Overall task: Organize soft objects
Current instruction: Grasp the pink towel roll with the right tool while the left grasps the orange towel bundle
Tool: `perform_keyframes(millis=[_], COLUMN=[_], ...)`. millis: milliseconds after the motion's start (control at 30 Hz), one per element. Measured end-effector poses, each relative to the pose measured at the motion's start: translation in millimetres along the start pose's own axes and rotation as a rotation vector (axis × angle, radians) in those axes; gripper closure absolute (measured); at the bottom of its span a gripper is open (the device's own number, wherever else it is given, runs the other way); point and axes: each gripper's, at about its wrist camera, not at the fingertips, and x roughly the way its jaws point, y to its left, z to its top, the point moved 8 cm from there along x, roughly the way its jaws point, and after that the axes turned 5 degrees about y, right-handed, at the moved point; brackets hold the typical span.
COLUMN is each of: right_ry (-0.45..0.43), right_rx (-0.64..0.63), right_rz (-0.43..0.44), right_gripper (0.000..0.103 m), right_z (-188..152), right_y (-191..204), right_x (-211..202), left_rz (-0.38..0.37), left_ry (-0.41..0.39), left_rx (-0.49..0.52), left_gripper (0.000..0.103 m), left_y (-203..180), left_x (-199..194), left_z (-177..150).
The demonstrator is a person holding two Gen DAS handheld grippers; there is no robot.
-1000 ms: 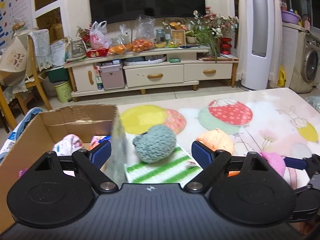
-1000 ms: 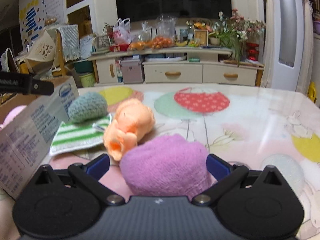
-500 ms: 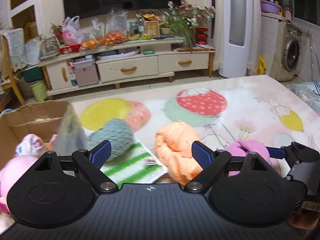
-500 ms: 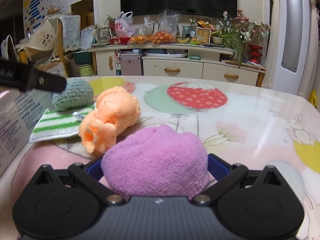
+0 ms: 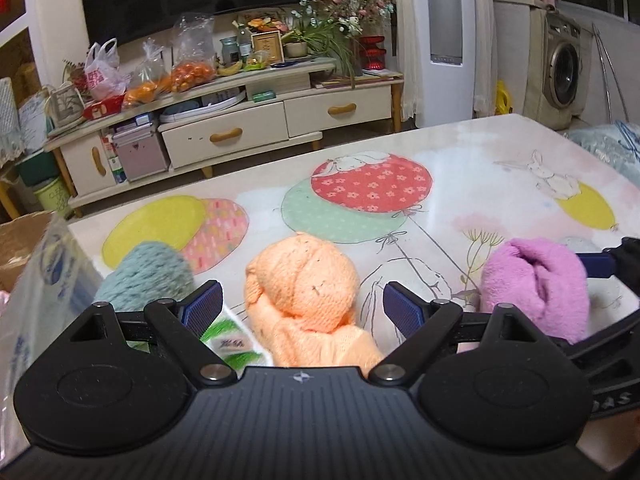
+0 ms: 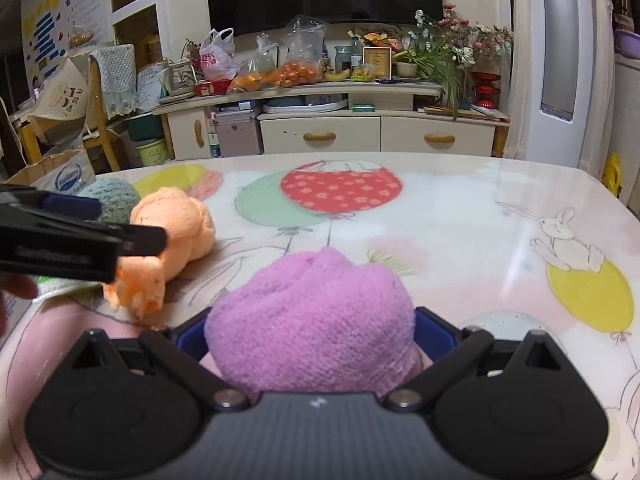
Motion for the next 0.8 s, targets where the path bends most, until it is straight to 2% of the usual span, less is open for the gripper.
perform_keyframes(millis=[367,433,500,800], right_ry=[0.012,0.018,0.023,0.019], right_rx=[-0.012,-0.012,-0.011,0.011], right_rz=[0.016,0.018,0.020,0.028], right_gripper=[0.001,0.001,0.001,0.000], right_z=[1,2,2,2], right_y=[2,2,2,2], right_x=[4,6,9,10], left_rz=[0.042,0.041,0.030,0.034], left_ry=[0.027,0.044,0.058,0.059], left_rx=[0.011,0.001,-0.017,-0.053], left_gripper=[0.000,0.011,0.017,0.024], left_y=[0,3,4,2], left_x=[36,41,45,37], left_z=[3,1,0,-2])
